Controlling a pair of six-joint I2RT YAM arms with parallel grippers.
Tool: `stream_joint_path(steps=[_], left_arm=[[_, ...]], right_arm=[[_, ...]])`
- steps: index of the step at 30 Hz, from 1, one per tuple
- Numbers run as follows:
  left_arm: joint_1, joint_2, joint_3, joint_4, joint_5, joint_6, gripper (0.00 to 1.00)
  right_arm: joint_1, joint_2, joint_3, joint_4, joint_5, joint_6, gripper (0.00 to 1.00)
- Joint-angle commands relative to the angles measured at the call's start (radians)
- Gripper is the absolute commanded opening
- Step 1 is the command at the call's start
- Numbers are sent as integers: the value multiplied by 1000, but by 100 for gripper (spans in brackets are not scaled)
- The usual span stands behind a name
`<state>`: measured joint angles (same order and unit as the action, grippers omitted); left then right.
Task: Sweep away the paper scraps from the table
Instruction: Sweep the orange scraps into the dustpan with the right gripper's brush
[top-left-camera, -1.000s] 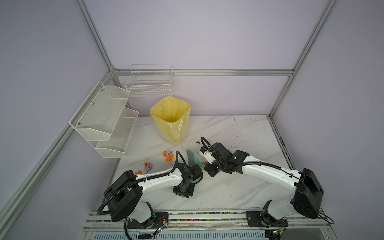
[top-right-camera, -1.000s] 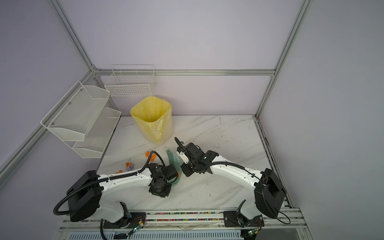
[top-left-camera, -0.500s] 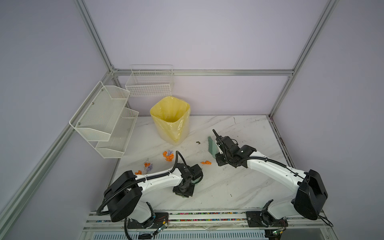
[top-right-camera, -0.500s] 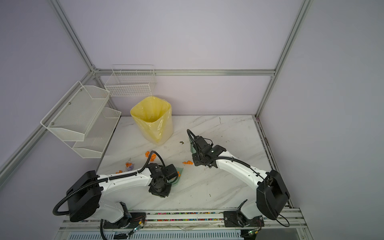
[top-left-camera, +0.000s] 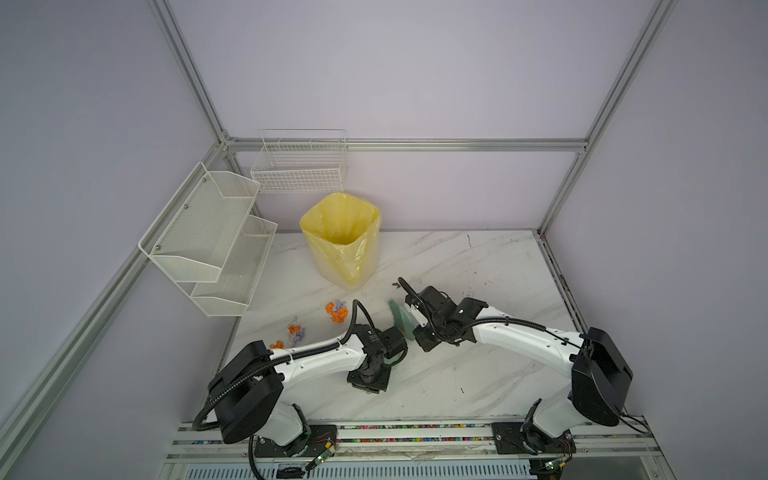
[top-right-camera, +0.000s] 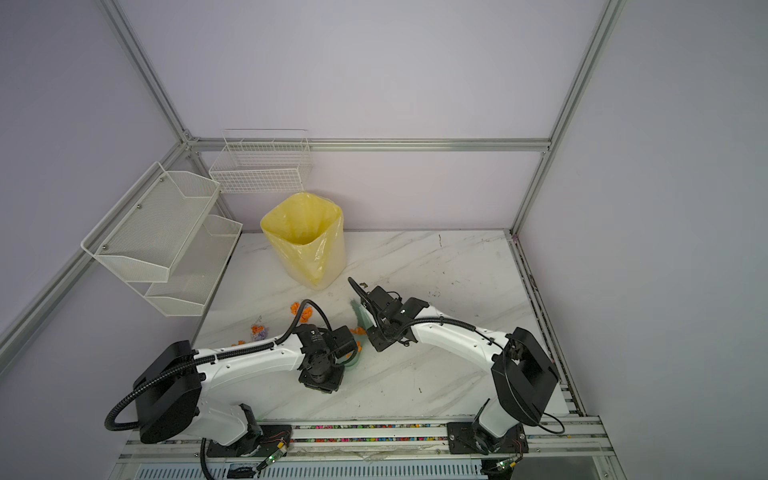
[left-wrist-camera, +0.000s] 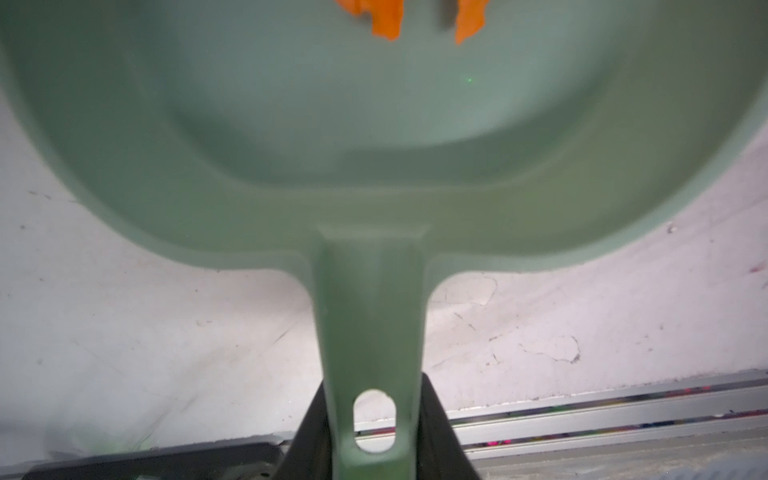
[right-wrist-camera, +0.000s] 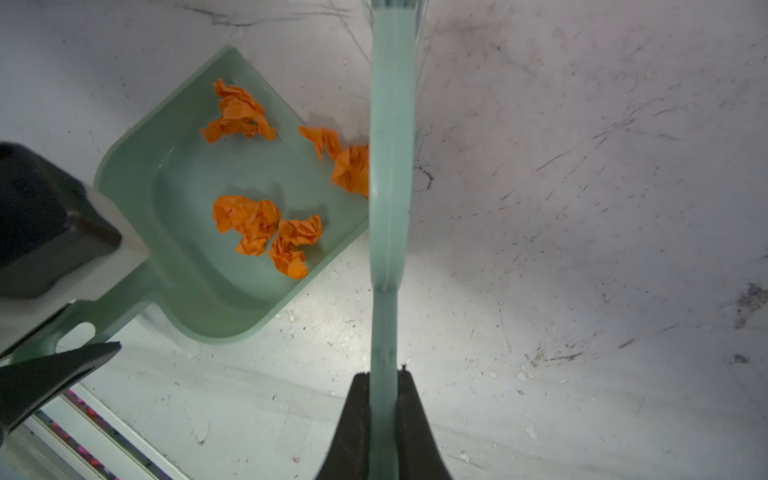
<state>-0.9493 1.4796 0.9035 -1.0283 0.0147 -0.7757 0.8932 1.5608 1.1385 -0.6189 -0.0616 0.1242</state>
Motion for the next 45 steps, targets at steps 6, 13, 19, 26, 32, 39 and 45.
stream_joint_path(steps=[6, 13, 19, 26, 32, 39, 45], left_arm=[[7, 24, 95, 15, -15, 27, 0], [6, 17, 95, 9, -15, 23, 0], [6, -20, 69, 3, 0, -3, 0], [6, -98, 29, -2, 0, -34, 0], [7, -87, 28, -6, 2, -34, 0], [8, -20, 35, -4, 35, -13, 0], [14, 9, 37, 1, 56, -1, 0]], right_arm=[[6, -162, -28, 37, -162, -39, 0], [4, -207, -39, 51, -98, -7, 0], [-16, -163, -9, 28, 41, 51, 0], [-48, -75, 79, 42, 88, 27, 0], [-70, 31, 169, 46, 146, -32, 0], [-74, 135, 227, 61, 151, -79, 0], [-74, 183, 234, 65, 129, -93, 0]])
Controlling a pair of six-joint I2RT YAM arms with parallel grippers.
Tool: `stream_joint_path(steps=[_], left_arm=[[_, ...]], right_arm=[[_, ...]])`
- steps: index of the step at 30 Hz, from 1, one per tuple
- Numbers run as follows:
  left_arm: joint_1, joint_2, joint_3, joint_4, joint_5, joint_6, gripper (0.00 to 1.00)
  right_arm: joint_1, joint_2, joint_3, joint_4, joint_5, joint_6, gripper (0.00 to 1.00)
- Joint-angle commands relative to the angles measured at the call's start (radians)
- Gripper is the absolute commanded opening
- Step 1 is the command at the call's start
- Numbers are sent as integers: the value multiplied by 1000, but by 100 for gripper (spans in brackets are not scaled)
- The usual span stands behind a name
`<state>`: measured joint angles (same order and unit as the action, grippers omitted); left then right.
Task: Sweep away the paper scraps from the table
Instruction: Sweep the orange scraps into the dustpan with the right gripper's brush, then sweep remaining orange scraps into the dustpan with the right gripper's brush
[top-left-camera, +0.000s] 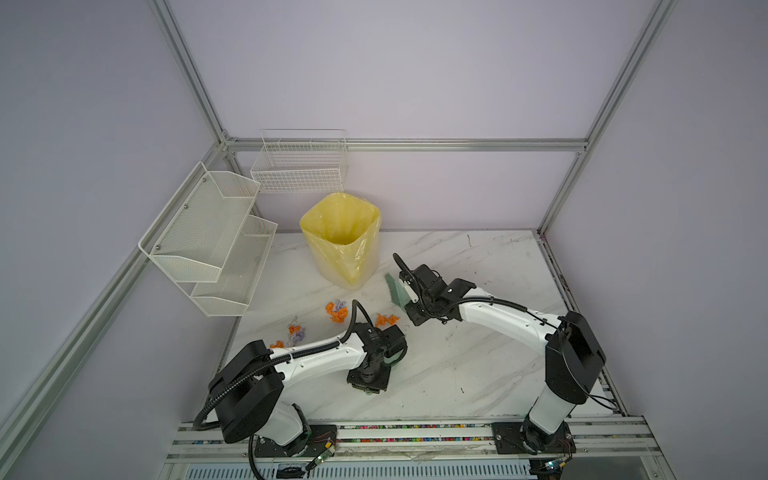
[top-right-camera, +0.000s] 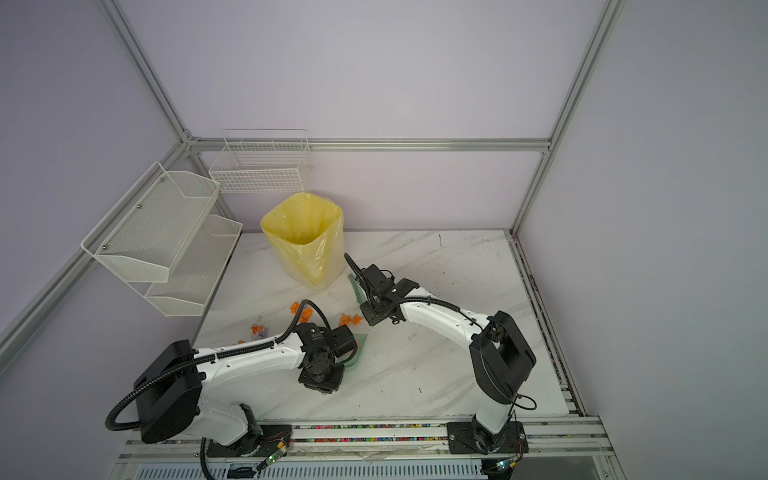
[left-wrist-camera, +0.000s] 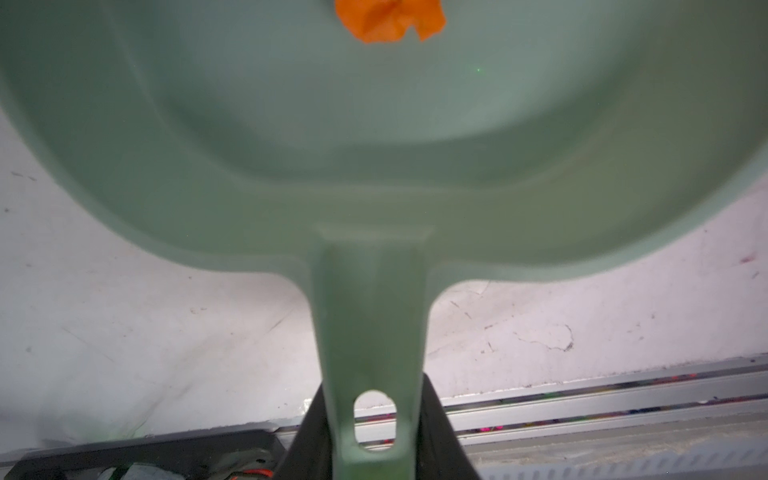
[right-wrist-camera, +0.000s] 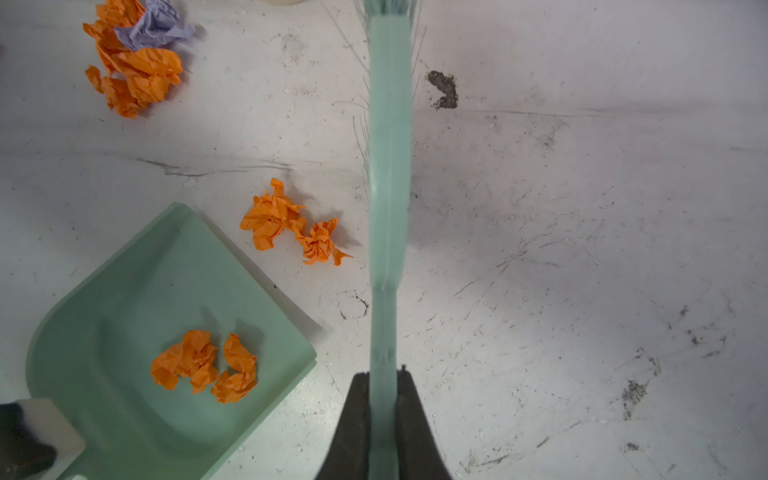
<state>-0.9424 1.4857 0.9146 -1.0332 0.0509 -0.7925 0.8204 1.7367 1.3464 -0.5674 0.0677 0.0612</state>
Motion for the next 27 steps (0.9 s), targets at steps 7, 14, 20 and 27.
stream_joint_path(steps=[7, 14, 20, 27], left_arm=[[43, 3, 25, 9, 29, 43, 0], [99, -1, 17, 9, 52, 93, 0], [133, 9, 19, 8, 61, 126, 0], [152, 30, 27, 6, 63, 152, 0]], right_arm=[[-1, -10, -12, 41, -130, -82, 0], [1, -24, -58, 11, -216, -119, 0], [28, -131, -164, 59, -355, -135, 0], [36, -314, -280, 120, -459, -89, 0]])
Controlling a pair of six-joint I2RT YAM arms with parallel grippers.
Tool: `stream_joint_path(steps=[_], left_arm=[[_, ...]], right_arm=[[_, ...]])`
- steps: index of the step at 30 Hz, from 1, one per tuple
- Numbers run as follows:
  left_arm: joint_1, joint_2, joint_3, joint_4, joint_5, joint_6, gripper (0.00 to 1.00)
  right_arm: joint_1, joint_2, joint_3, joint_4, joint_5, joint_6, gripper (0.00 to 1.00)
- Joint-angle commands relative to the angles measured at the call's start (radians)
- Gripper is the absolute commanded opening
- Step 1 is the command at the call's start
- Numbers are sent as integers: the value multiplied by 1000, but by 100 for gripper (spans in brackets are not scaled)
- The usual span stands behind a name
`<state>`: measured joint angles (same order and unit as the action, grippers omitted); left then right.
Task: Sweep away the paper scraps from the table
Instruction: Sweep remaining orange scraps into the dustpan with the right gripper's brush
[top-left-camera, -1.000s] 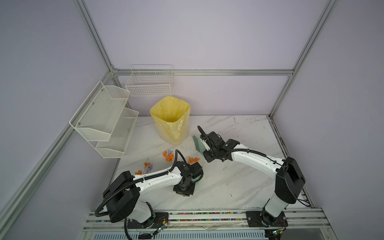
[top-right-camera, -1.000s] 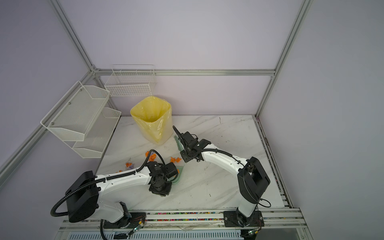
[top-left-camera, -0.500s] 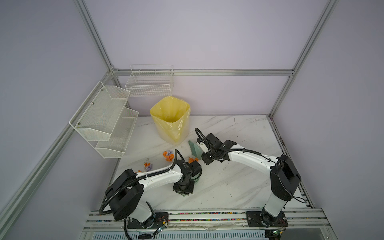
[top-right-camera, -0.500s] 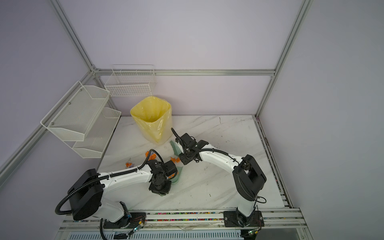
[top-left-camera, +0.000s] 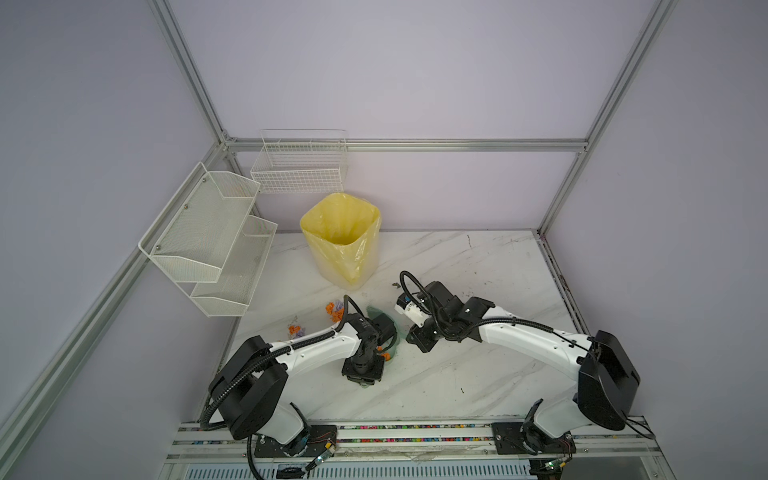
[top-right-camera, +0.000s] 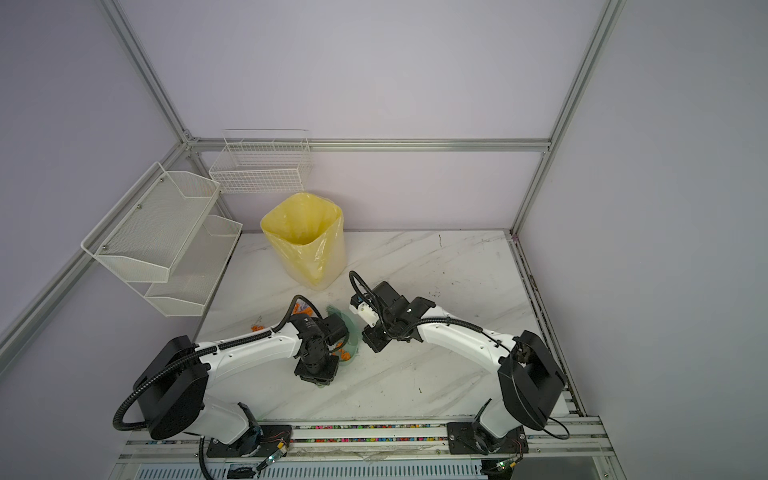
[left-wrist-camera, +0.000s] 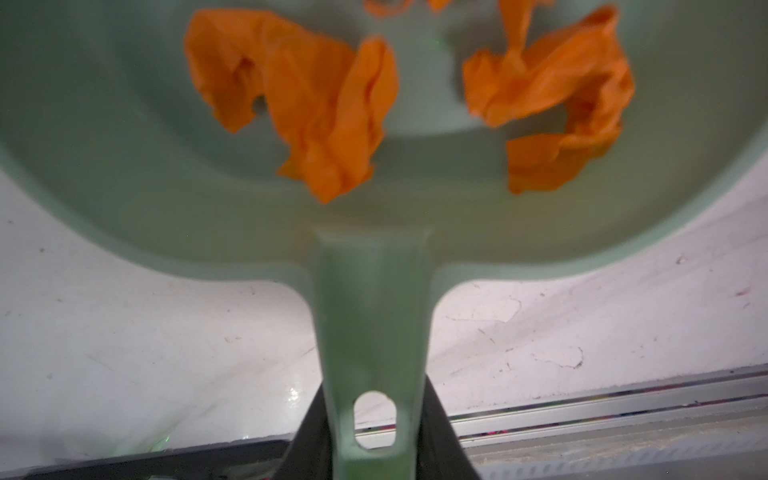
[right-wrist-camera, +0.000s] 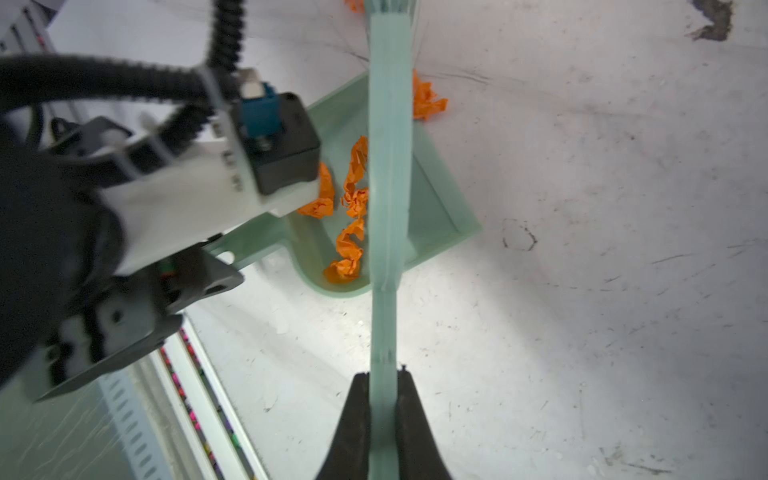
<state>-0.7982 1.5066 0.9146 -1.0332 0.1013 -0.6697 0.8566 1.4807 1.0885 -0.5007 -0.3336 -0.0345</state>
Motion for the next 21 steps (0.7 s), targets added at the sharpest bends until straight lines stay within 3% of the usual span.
stream_joint_path(steps=[1, 4, 7, 21], left_arm=[[9, 10, 29, 5, 9, 31, 0], [9, 9, 29, 8, -9, 31, 0], [13, 9, 27, 10, -3, 34, 0], [22, -5, 1, 8, 5, 20, 0]], right_arm=[[-1, -72, -31, 52, -28, 24, 0], [-6, -75, -30, 36, 90, 83, 0], [-21, -46, 1, 42, 136, 122, 0], [-44, 297, 290, 100, 135, 52, 0]])
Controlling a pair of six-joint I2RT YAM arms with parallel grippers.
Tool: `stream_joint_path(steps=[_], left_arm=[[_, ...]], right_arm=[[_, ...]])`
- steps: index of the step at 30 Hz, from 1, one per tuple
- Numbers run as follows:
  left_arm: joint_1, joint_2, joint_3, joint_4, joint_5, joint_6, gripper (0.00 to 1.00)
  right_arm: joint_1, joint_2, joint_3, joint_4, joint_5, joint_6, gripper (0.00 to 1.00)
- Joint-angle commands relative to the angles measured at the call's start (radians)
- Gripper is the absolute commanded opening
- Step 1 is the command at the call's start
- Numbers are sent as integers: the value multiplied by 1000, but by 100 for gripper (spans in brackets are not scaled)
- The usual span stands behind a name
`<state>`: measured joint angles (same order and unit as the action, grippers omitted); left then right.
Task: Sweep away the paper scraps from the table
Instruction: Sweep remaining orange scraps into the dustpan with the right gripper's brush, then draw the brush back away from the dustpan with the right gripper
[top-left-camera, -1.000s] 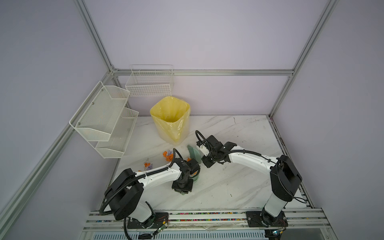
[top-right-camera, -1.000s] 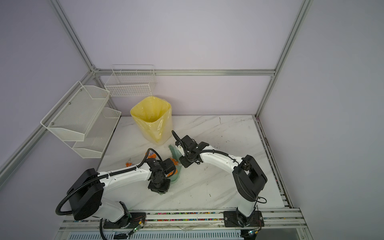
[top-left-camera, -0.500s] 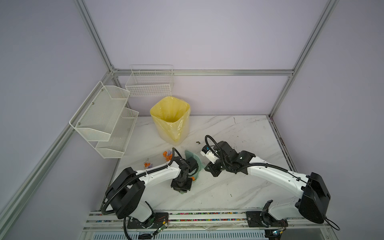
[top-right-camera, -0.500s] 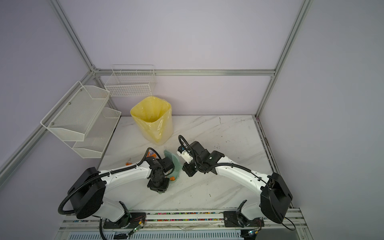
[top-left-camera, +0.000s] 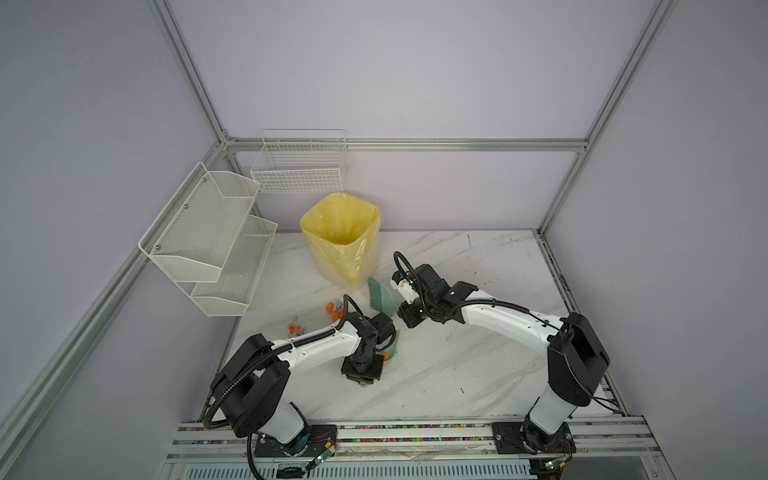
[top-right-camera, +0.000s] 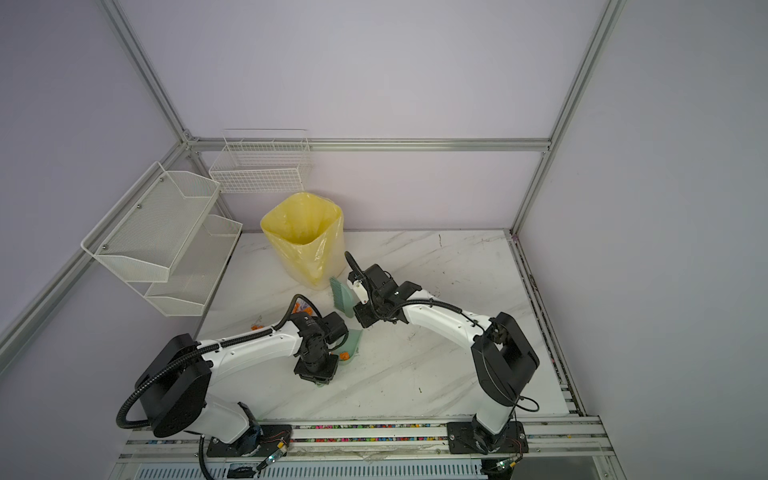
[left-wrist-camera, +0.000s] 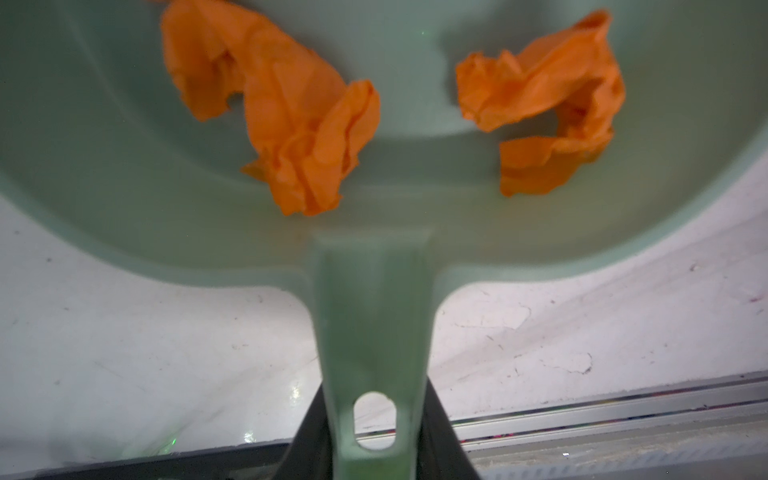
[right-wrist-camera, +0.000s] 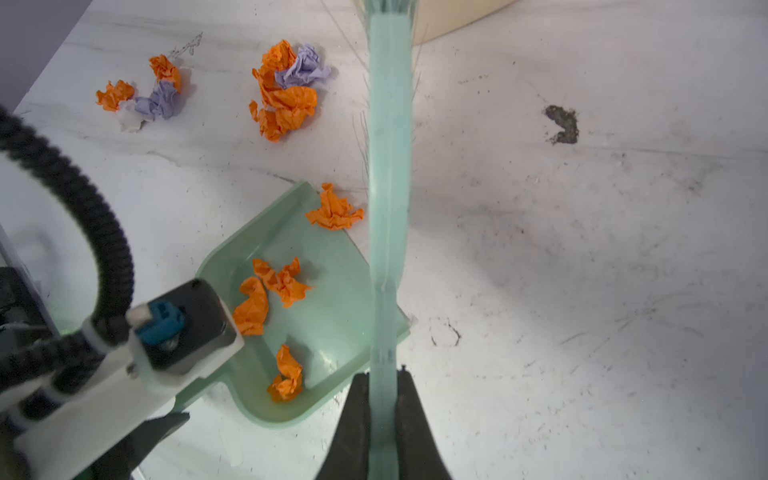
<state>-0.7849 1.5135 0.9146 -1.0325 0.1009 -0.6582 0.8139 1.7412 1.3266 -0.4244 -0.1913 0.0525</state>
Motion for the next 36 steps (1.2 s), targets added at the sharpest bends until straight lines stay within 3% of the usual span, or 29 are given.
stream_joint_path(steps=[1, 10, 17, 23, 27, 30, 36], left_arm=[[10, -12, 1, 6, 5, 9, 0], [13, 0, 13, 7, 3, 18, 0], [13, 1, 25, 12, 1, 18, 0], [13, 8, 33, 14, -9, 26, 0], [14, -3, 32, 13, -15, 31, 0], [13, -16, 35, 13, -22, 31, 0], [13, -49, 63, 10, -44, 35, 0]], right_arm=[[-1, 54, 67, 20, -14, -39, 0], [-1, 101, 72, -19, -114, -79, 0], [1, -48, -88, -3, -237, -81, 0], [-1, -192, -202, -50, -205, -59, 0], [-5, -271, -239, -52, -114, 2, 0], [-27, -285, -248, -57, -59, 51, 0], [-134, -266, -245, -50, -100, 83, 0]])
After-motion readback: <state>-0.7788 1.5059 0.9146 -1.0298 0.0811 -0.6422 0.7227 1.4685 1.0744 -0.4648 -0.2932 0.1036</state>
